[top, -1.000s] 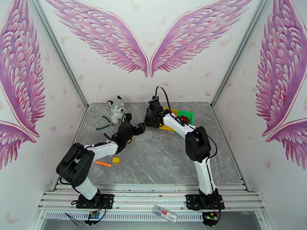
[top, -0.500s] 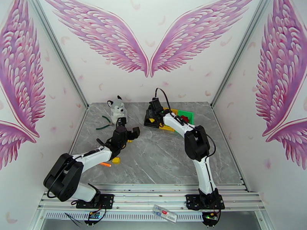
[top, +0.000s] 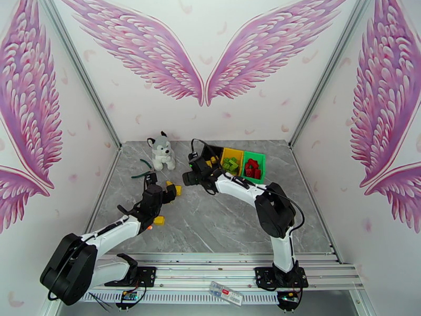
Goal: Sort the legos into containers by color
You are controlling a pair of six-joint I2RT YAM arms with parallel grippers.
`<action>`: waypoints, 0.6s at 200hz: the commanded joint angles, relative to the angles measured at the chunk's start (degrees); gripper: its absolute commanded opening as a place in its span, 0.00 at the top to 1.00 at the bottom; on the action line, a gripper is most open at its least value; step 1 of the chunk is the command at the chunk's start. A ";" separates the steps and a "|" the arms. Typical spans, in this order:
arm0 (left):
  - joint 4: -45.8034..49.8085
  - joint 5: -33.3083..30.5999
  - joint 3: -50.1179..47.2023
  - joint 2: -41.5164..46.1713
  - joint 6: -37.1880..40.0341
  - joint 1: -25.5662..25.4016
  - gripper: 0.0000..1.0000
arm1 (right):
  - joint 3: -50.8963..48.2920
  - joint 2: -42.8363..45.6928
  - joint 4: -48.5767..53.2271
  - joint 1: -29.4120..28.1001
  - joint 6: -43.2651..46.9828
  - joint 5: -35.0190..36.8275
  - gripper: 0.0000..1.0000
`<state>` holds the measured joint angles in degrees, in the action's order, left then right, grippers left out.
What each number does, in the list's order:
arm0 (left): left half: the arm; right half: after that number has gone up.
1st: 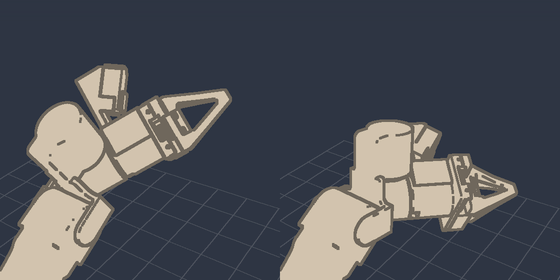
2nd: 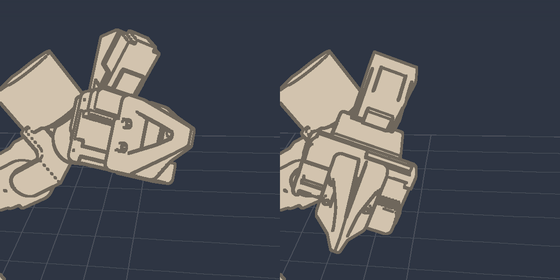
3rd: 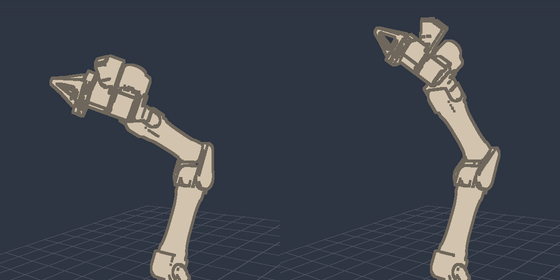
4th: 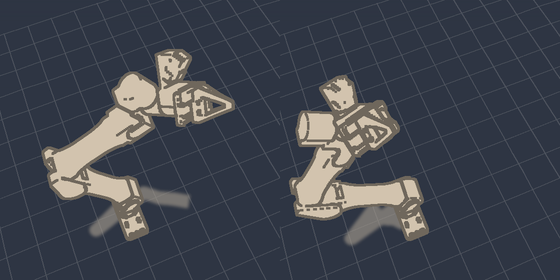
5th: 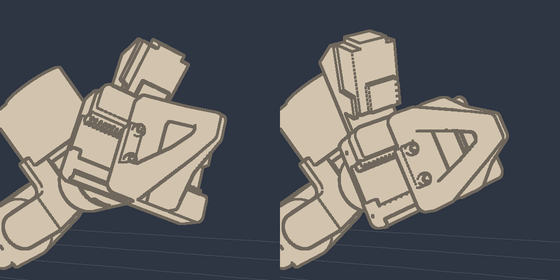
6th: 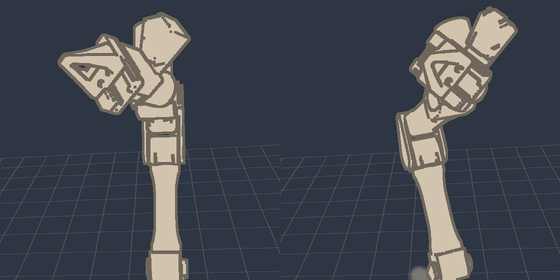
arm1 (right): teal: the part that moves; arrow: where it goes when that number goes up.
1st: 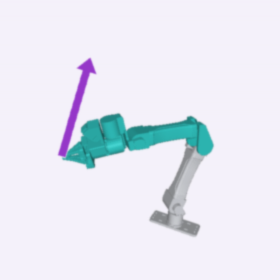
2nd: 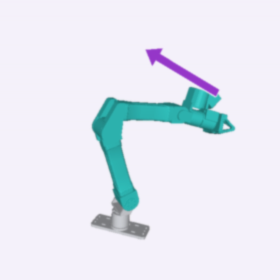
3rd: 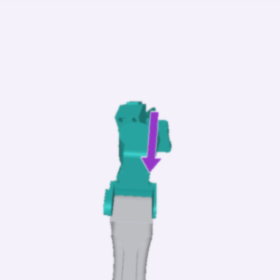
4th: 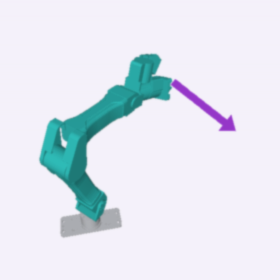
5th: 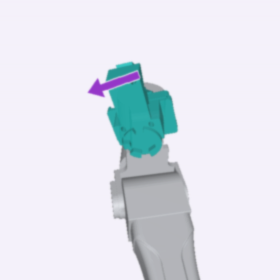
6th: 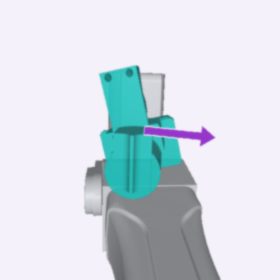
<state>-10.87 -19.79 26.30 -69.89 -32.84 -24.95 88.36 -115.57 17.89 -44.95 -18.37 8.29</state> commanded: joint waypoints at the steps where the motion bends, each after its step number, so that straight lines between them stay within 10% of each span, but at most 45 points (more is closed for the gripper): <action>1: 2.34 -1.05 -2.82 2.83 -2.74 1.44 0.06 | -1.04 -0.91 -2.13 -2.23 -2.15 -2.36 0.19; 120: 2.97 -0.09 -10.31 11.98 -5.80 4.71 0.06 | 11.19 -14.97 0.13 -5.92 -7.38 -0.94 0.22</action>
<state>-9.02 -20.36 16.93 -59.31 -38.20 -20.80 95.33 -127.83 16.91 -50.06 -24.49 6.46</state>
